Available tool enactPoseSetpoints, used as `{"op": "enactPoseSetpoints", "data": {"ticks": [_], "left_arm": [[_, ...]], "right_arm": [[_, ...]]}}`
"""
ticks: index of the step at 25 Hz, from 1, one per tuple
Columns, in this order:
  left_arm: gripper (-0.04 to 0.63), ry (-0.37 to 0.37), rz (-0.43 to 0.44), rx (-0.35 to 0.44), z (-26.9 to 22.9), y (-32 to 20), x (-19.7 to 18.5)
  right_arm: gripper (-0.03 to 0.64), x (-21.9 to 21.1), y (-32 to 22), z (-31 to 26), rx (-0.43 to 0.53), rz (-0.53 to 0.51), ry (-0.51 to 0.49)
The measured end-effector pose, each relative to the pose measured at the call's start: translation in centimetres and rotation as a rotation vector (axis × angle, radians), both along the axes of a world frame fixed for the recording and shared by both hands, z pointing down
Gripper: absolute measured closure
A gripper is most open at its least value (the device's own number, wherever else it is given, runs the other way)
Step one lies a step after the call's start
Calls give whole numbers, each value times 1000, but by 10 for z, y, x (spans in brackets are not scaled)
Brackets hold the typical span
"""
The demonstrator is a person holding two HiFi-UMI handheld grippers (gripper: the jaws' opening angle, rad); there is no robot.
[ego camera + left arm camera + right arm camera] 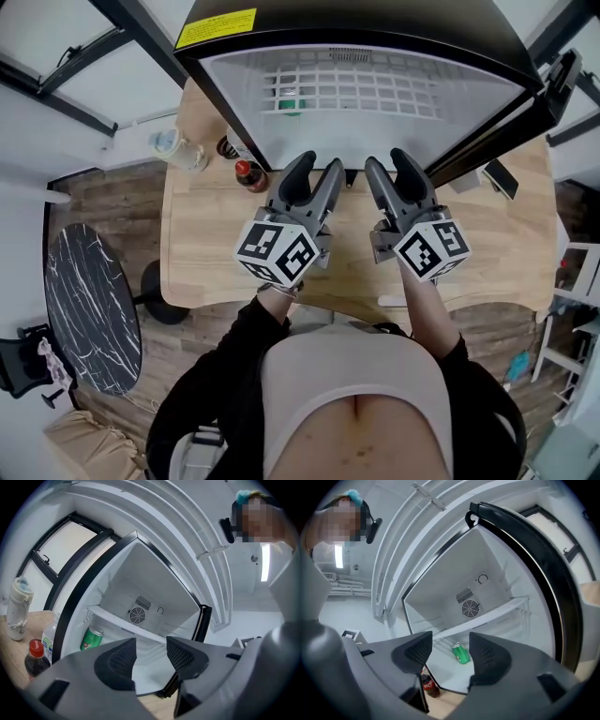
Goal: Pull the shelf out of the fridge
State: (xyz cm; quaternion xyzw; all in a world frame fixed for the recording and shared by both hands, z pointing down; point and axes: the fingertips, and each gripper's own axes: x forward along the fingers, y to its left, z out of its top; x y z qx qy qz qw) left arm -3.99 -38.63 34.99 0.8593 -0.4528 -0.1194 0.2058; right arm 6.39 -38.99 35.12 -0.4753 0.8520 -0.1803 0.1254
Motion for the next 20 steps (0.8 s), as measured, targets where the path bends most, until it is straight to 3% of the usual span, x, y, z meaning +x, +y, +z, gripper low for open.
{"op": "enactPoseSetpoints", "data": {"ticks": [7,20], "left_arm": [[380,28,-22,-44,12,-30,0],[310,144,-38,-99,14,-76,5]], "right_arm": [[354,6,-37,10,-24,24,-32],[341,7,-86,21,-87,72,-136]]}}
